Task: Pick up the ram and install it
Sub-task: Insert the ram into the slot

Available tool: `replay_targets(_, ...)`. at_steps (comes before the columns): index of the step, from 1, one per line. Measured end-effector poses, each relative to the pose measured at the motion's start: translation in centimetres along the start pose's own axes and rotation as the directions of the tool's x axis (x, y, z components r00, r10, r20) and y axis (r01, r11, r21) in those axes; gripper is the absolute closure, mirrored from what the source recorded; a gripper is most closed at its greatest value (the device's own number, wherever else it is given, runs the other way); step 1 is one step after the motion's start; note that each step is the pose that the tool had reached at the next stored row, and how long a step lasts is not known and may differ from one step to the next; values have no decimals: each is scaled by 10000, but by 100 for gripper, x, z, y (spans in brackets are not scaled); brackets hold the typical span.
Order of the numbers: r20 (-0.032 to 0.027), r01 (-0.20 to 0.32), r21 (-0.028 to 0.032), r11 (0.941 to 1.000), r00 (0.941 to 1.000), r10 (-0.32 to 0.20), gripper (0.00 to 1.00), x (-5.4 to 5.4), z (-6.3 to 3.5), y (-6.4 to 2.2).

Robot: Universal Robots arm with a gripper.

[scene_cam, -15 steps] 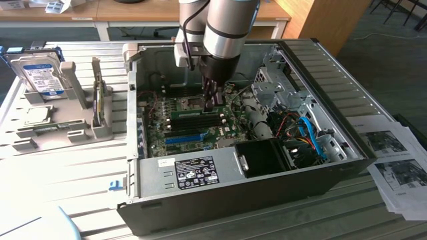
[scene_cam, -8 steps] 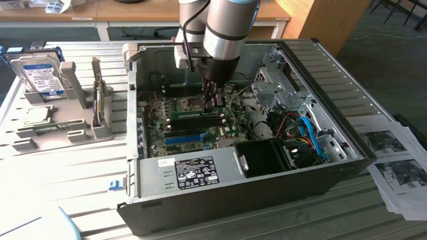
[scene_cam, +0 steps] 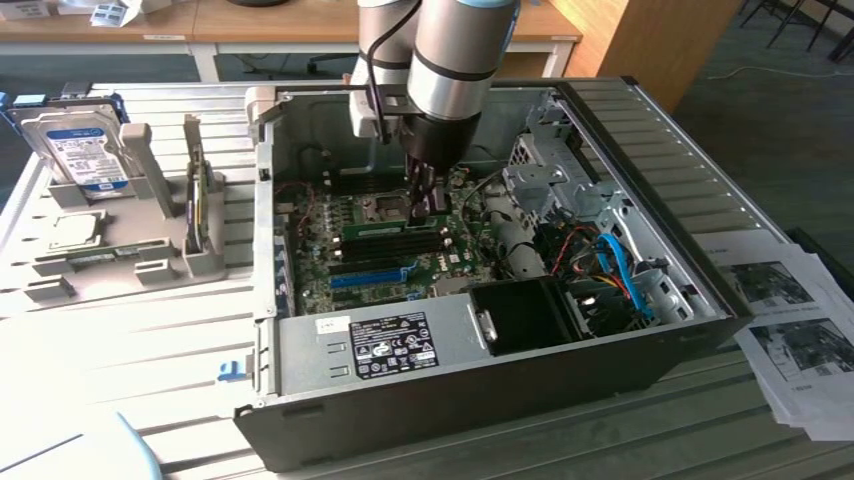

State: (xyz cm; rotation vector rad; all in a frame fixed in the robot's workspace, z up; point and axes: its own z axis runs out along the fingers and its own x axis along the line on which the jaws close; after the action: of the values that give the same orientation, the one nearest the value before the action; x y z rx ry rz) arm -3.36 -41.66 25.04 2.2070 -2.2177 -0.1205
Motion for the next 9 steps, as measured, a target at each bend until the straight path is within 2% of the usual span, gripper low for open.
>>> replay_targets(9,-2,16,-1,10000,10000,-16,89,3,21,-6)
